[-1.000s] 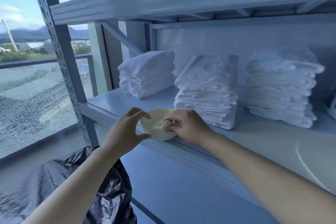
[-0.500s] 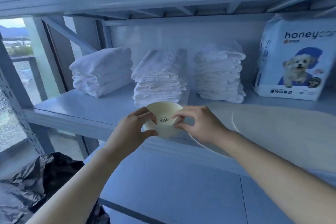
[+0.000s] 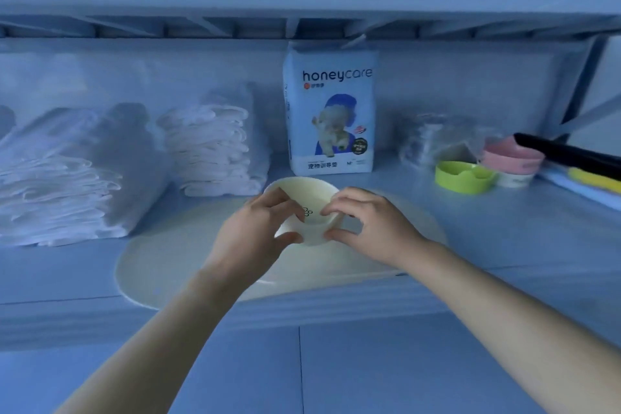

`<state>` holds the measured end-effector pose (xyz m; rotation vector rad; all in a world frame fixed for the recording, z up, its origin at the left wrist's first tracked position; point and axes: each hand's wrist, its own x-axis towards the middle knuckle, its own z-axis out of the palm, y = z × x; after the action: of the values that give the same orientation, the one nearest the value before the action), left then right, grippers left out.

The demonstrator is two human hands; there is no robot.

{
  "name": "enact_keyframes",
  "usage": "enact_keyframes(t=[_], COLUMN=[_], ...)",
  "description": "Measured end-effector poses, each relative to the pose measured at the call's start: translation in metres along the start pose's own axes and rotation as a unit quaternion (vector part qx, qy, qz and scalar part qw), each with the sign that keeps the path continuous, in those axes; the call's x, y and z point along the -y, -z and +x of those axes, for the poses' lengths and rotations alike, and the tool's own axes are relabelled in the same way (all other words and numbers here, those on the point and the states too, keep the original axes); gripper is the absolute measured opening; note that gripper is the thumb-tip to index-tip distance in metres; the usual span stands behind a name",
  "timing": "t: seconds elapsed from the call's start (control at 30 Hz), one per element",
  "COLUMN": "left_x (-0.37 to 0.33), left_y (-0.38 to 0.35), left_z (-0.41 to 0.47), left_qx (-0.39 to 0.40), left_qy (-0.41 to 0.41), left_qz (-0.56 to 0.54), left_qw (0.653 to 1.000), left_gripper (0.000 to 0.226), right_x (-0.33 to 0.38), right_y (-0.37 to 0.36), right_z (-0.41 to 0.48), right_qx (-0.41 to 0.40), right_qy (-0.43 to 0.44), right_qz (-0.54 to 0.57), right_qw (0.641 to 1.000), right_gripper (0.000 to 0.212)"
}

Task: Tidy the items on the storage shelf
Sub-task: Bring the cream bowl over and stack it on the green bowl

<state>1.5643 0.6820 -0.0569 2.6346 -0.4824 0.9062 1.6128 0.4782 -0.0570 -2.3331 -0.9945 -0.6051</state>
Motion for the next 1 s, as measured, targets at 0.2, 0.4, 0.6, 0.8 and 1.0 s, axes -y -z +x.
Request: enact_keyframes(t=[0.2, 0.4, 0.6, 0.8, 1.0], left_x=[-0.100, -0.170, -0.207, -0.223, -0.225], left_y=[-0.079, -0.135, -0.165, -0.182, -0.194], left_z=[0.056, 0.094, 0.127, 0.149, 0.188], left_qx=[0.031, 0.050, 0.061, 0.066, 0.031], left_qy=[-0.026, -0.052, -0.071, -0.085, -0.095], left_qz=[-0.022, -0.051, -0.087, -0.103, -0.102], left_qw=[0.999, 0.996, 0.992, 0.989, 0.990], left_gripper=[0.025, 0.026, 0.029, 0.030, 0.041], right_x=[-0.091, -0.160, -0.202, -0.228, -0.255], right_y=[0.081, 0.133, 0.161, 0.169, 0.183], right_z=[-0.060, -0.102, -0.117, -0.125, -0.106], right_qx=[-0.007, -0.026, -0.056, -0.082, -0.121], right_qy=[-0.032, -0.065, -0.073, -0.073, -0.064], right_qz=[-0.049, -0.060, -0.072, -0.070, -0.092], right_qw=[0.998, 0.996, 0.993, 0.991, 0.986], right_gripper=[0.018, 0.017, 0.017, 0.016, 0.016])
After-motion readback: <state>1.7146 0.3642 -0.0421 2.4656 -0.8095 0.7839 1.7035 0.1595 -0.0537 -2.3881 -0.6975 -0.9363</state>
